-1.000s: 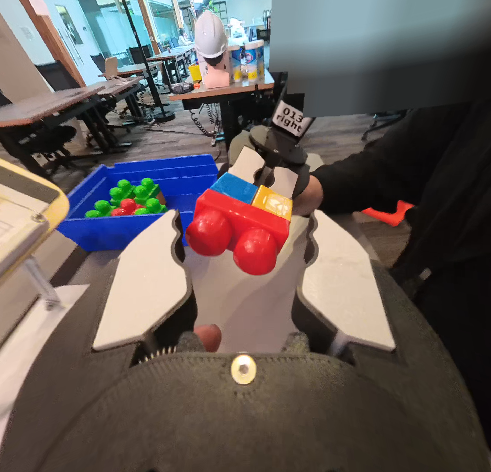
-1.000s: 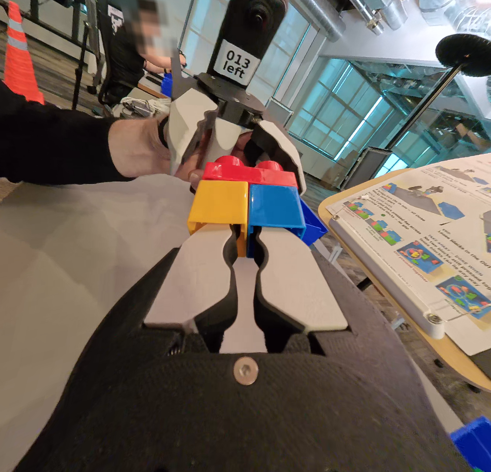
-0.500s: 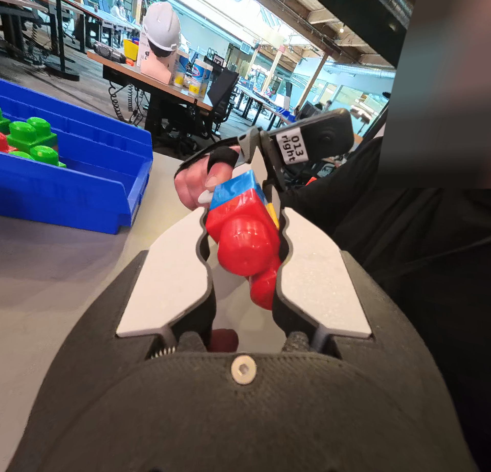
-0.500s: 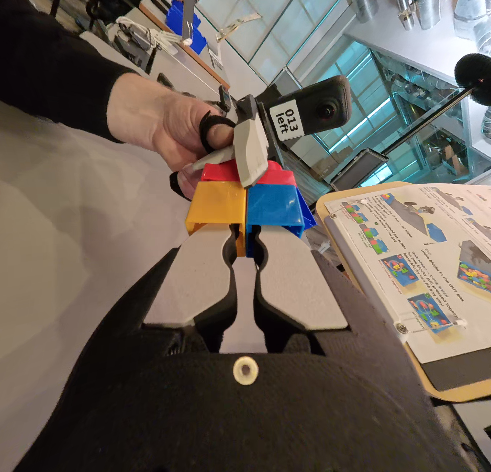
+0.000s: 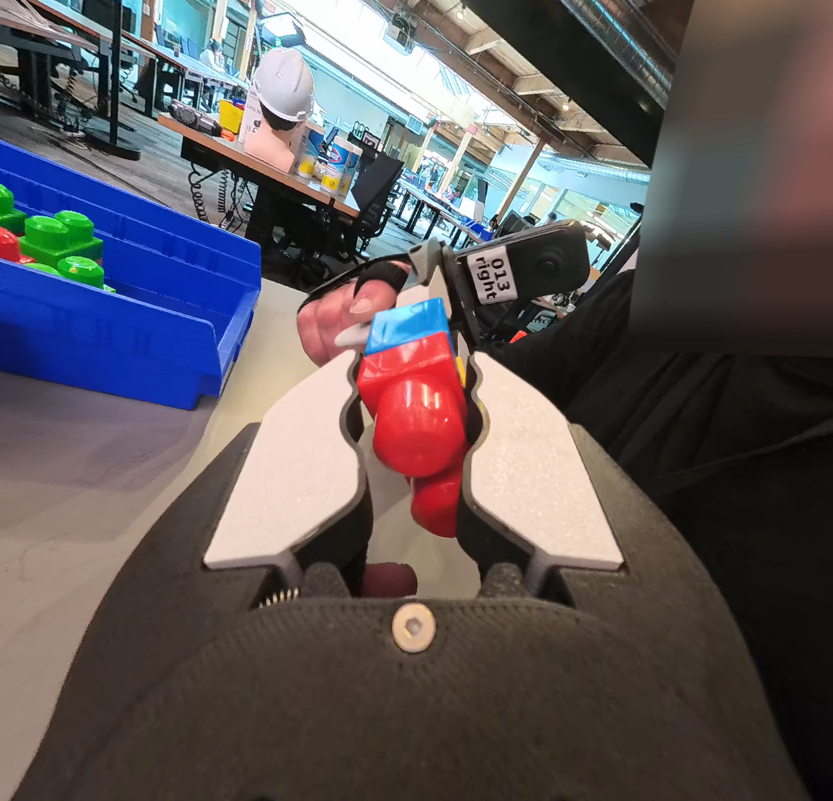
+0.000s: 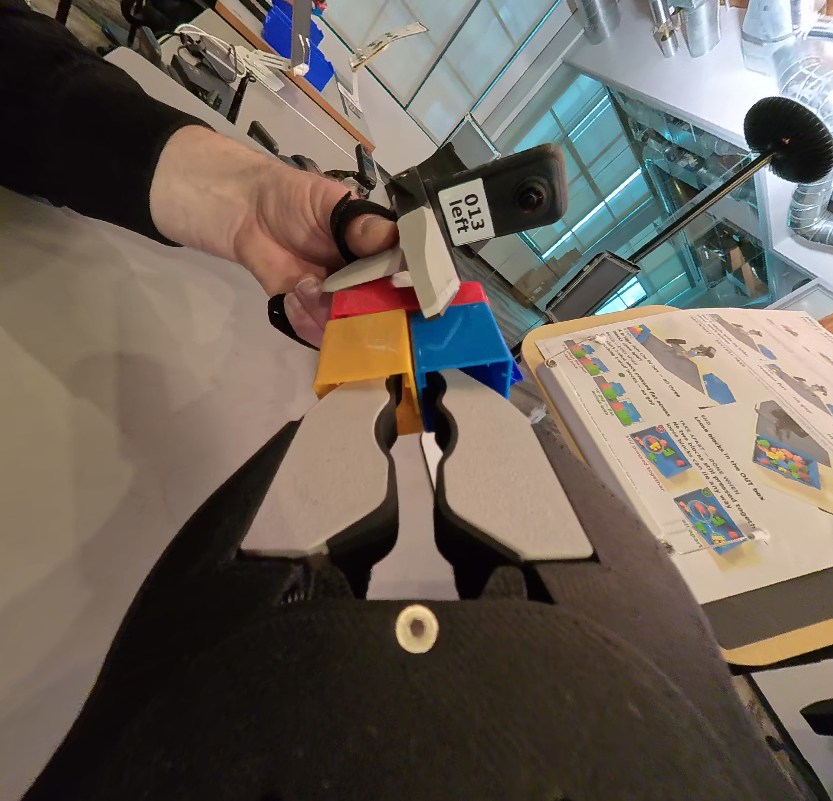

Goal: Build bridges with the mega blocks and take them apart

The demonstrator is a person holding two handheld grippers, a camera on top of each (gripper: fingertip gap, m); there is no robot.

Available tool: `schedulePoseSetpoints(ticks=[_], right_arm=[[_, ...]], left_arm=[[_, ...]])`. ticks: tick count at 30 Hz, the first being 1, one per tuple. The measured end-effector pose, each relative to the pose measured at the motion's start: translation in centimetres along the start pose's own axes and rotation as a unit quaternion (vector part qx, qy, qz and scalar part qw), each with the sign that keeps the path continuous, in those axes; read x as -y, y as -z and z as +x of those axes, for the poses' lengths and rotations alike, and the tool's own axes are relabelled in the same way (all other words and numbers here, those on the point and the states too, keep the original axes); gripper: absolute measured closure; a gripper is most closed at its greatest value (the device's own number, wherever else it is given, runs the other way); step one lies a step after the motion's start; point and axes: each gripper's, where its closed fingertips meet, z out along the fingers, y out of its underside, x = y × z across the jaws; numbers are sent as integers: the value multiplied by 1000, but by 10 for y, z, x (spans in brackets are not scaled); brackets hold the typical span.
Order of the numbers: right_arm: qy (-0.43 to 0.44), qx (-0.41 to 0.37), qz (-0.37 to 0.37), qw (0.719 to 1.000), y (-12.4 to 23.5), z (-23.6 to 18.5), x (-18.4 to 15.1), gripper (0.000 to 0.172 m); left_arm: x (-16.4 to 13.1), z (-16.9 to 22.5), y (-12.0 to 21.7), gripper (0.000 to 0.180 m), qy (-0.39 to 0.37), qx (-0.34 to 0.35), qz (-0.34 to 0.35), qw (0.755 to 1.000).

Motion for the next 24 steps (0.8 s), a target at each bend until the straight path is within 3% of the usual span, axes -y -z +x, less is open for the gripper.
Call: schedulePoseSetpoints(ticks=[14, 24], right_arm=[[-12, 3, 3, 1000, 2, 0, 1, 164], [-39, -18, 24, 999, 8, 9, 5, 164]], left_arm=[[3, 0, 2, 138, 67, -55, 37, 996], [11, 3, 7, 129, 64, -65, 62, 994]])
